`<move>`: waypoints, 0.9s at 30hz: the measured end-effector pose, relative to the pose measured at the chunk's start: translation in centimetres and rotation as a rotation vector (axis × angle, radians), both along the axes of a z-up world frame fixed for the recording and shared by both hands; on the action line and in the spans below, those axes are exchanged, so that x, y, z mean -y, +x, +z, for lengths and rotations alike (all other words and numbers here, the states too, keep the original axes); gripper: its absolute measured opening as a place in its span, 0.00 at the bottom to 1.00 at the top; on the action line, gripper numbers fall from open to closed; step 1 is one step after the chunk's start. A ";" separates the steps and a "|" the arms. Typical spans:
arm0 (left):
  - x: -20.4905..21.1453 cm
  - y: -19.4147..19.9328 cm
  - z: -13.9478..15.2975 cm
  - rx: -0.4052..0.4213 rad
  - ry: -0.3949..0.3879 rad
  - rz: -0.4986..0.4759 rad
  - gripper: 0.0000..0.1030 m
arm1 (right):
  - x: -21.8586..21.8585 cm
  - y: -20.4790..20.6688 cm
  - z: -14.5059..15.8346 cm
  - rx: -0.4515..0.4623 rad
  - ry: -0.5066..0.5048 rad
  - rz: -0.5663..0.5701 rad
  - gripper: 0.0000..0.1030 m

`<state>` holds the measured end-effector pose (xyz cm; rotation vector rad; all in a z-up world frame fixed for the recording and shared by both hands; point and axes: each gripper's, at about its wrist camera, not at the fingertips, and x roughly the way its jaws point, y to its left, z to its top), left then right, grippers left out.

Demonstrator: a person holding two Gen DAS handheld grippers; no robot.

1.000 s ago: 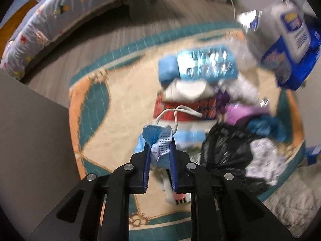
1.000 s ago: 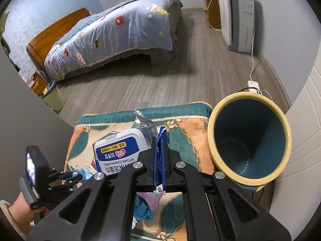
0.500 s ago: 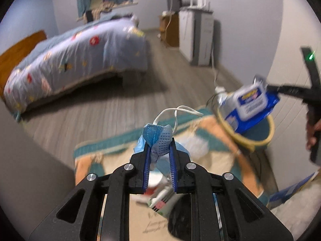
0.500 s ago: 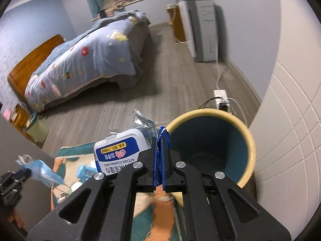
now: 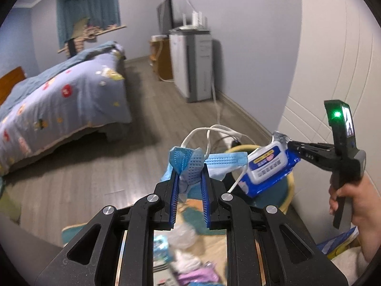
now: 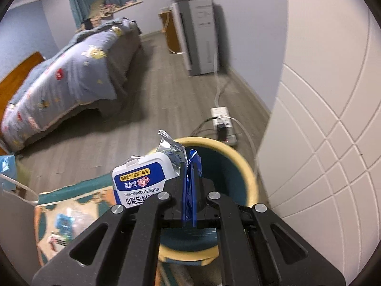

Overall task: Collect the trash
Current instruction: 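Carry both items over the yellow bin and open both tools to drop them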

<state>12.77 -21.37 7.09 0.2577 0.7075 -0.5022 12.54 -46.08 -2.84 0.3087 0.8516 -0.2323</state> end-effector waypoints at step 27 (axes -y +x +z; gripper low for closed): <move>8.6 3.4 -12.2 -0.168 -0.009 -0.100 0.81 | 2.4 0.2 -4.1 -0.120 0.011 -0.089 0.43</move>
